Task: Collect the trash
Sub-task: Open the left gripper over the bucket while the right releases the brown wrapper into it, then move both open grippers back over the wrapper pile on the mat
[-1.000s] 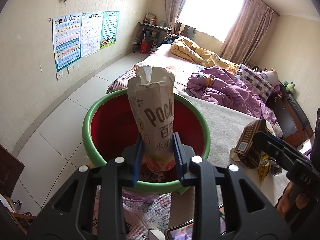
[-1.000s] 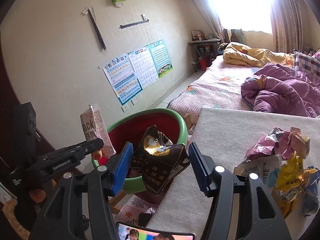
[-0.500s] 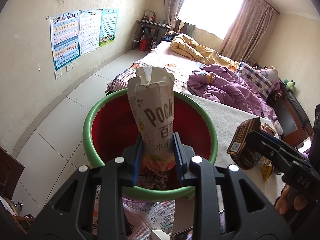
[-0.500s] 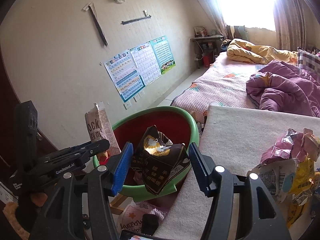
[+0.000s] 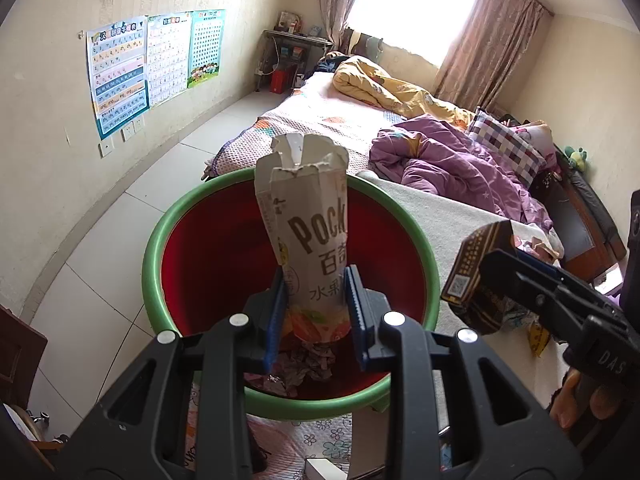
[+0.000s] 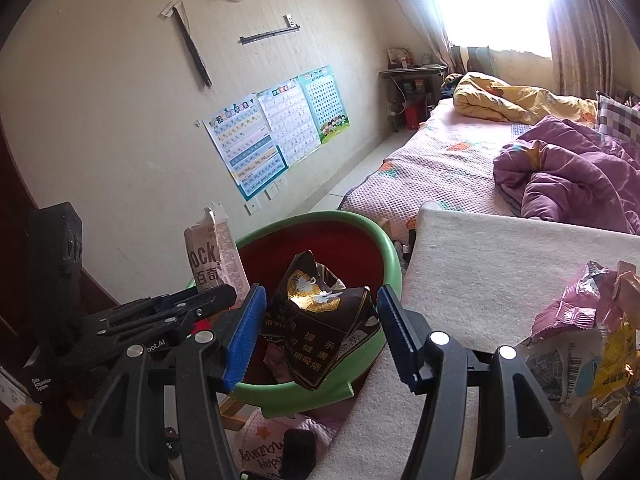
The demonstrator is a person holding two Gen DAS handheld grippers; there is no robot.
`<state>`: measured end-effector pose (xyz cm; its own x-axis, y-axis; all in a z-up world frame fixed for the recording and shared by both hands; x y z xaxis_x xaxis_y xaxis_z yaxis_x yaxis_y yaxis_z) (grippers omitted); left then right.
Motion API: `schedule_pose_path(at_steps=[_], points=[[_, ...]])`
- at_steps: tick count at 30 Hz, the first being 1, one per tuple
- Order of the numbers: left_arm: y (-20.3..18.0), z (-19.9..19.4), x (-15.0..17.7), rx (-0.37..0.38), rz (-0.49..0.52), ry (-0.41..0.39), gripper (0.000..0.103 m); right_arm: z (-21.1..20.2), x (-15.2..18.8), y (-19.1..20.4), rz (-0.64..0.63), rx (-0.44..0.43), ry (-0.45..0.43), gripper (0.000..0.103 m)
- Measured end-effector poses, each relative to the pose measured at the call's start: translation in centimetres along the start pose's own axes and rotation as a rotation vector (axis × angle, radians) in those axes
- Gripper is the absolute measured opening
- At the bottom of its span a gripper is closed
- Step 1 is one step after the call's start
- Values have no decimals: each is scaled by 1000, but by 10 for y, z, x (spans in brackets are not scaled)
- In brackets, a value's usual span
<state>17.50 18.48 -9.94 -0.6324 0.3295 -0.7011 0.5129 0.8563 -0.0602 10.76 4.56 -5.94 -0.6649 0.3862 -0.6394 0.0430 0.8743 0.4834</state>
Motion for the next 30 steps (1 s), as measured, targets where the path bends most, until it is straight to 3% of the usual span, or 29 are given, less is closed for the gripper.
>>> schedule_pose_path(at_steps=[12, 19, 30], points=[[9, 6, 5, -31, -29, 19, 28, 19, -26, 15, -16, -47, -2, 58], [16, 4, 10, -65, -71, 24, 45, 15, -26, 7, 5, -55, 11, 63], [-7, -7, 7, -52, -47, -5, 45, -32, -4, -37, 28, 38, -33, 63]])
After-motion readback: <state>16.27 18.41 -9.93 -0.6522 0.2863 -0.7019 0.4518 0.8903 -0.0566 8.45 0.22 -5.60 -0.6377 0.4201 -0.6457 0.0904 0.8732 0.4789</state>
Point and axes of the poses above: each gripper's, at about its wrist camera, not at the fingertips, and z roughly the way its jaws point, y to its left, x to its underside, the point moved 5 cm from there along z, roughly the way its jaws point, and after that the axes turned 14 degrees about z, right-handed, at the moved point
